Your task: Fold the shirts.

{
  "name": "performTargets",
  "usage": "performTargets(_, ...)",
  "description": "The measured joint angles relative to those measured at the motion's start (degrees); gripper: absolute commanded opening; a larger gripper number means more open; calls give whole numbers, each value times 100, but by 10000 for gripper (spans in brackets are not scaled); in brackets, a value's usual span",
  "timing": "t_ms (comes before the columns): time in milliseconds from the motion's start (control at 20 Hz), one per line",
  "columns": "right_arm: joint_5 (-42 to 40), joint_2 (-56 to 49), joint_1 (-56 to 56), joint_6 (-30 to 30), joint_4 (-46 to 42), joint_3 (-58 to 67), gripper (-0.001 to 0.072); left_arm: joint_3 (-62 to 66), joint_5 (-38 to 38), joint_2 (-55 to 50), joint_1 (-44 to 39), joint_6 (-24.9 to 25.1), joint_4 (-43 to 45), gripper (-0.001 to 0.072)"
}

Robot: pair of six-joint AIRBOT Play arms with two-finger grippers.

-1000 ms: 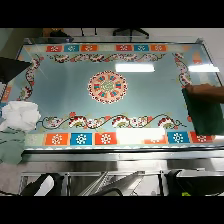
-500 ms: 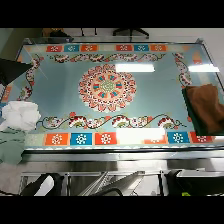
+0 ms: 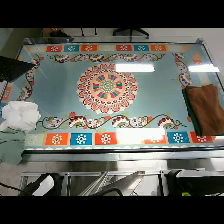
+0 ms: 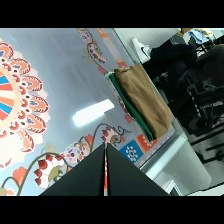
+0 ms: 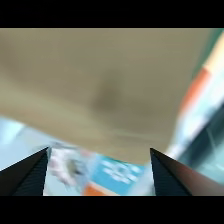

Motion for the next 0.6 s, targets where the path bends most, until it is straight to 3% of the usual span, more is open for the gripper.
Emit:
performTargets(50, -46, 42, 181, -20, 151, 120, 169, 0, 24, 11, 0, 2, -7, 14)
performTargets(250, -417, 323, 1606, -332, 494, 59, 136, -181, 76, 452, -39, 2, 129, 14)
performTargets(300, -507, 433, 2065, -415, 544, -138, 48, -369, 98, 664, -81, 0, 227, 15)
performTargets(350, -632, 584, 2590, -509, 573, -448, 13, -656, 120, 938, -144, -2, 354, 15)
performTargets(600, -1471, 1703, 5001, -846, 654, -2754, 13, -2844, 243, 2588, -621, -151, 876, 14)
